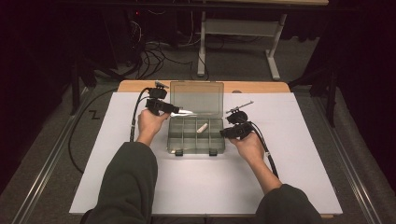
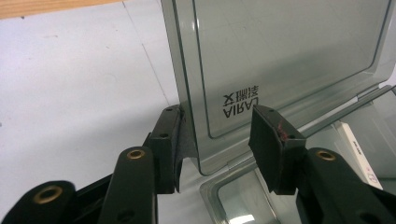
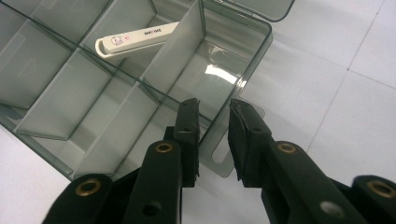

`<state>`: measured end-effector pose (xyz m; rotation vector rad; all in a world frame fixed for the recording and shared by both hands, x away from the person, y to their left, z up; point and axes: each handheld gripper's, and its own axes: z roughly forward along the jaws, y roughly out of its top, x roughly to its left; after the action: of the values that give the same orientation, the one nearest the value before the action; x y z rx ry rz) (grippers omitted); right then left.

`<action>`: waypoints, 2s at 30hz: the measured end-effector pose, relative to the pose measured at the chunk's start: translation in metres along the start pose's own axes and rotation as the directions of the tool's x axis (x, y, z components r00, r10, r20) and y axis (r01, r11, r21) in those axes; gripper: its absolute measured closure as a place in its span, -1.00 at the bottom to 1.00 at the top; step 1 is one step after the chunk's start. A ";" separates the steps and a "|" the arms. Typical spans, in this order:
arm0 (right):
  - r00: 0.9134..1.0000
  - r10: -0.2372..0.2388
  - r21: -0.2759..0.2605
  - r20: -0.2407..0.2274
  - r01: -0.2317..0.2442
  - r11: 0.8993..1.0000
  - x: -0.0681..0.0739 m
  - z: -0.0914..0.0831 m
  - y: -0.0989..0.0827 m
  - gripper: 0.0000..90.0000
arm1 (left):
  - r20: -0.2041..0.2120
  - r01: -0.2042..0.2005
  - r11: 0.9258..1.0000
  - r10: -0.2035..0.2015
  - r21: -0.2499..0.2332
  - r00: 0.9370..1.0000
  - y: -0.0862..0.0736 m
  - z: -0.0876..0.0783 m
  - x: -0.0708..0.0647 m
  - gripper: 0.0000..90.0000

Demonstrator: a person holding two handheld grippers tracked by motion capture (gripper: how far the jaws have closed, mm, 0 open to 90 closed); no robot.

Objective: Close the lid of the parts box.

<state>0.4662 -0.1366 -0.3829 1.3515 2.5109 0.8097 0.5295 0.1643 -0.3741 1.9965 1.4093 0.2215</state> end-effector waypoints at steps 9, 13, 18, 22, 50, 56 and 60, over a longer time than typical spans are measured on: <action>1.000 0.001 0.000 0.004 -0.001 1.000 0.001 0.000 0.000 0.69 | -0.019 -0.055 0.998 0.055 0.002 0.998 -0.002 -0.006 -0.006 0.22; 1.000 -0.002 0.000 0.005 0.002 1.000 0.001 0.000 0.000 0.69 | -0.025 -0.074 0.997 0.074 -0.001 0.997 -0.003 -0.008 -0.008 0.24; 1.000 0.001 0.001 0.007 -0.001 1.000 0.001 0.000 0.000 0.69 | -0.029 -0.082 0.997 0.082 -0.005 0.996 -0.004 -0.010 -0.009 0.25; 1.000 -0.002 0.000 0.008 0.002 1.000 0.001 0.000 0.000 0.69 | -0.028 -0.086 0.996 0.085 -0.013 0.996 -0.006 -0.011 -0.009 0.26; 1.000 -0.002 0.002 0.012 0.002 1.000 0.002 0.000 0.001 0.69 | -0.048 -0.161 0.986 0.159 -0.033 0.986 -0.014 -0.021 -0.018 0.29; 1.000 -0.001 0.003 0.013 0.001 1.000 0.002 0.000 0.001 0.69 | -0.041 -0.162 0.986 0.160 -0.042 0.986 -0.015 -0.024 -0.019 0.30; 1.000 -0.002 0.003 0.011 0.002 1.000 0.002 0.000 0.001 0.69 | -0.039 -0.165 0.985 0.163 -0.047 0.986 -0.015 -0.027 -0.019 0.30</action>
<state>0.4655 -0.1350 -0.3825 1.3501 2.5059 0.7958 0.4971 0.1618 -0.3586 2.0771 1.2487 0.3631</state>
